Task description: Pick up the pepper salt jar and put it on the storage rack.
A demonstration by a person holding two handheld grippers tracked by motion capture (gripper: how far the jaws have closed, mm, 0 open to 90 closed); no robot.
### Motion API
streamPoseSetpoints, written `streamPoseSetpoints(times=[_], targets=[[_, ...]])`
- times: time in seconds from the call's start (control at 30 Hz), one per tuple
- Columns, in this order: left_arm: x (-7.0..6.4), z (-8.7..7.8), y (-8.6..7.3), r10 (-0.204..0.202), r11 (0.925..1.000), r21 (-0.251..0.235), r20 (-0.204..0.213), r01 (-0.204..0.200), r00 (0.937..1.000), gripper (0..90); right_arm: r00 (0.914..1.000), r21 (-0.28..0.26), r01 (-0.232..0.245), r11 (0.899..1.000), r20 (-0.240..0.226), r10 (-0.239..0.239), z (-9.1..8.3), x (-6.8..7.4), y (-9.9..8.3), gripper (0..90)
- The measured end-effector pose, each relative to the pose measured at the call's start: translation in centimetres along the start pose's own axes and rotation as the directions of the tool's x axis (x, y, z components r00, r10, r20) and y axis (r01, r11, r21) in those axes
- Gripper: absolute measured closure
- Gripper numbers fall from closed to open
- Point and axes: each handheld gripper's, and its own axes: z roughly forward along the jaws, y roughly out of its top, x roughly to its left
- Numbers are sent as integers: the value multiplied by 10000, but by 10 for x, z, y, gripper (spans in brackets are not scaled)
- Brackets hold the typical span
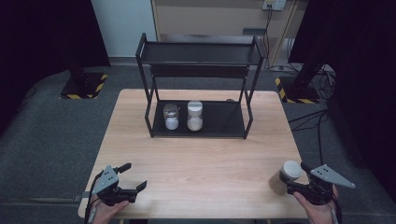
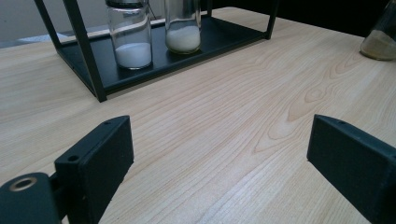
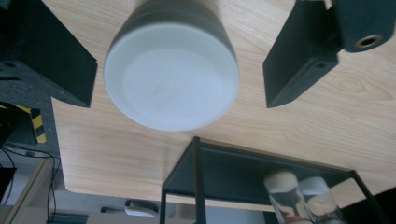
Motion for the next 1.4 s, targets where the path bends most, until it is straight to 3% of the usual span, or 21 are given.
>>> streamPoseSetpoints(times=[0.1,0.3,0.63,1.03,1.4], targets=[[0,0,0,3,10000,8,1,-3,10000,64,10000,123,-65,9999,-25,65,4,-2,-2,150],[0,0,0,8,10000,20,-18,-8,10000,63,10000,143,46,9999,-73,-45,7,-3,-6,330],[0,0,0,-7,10000,20,-19,7,10000,64,9997,419,219,9989,90,-223,9,3,4,337],[0,0,0,-16,10000,29,-11,16,10000,63,9967,444,697,9966,-447,-678,21,6,30,337],[0,0,0,-44,10000,15,-7,44,10000,64,9864,395,1269,9911,-1099,-1219,48,16,62,336]])
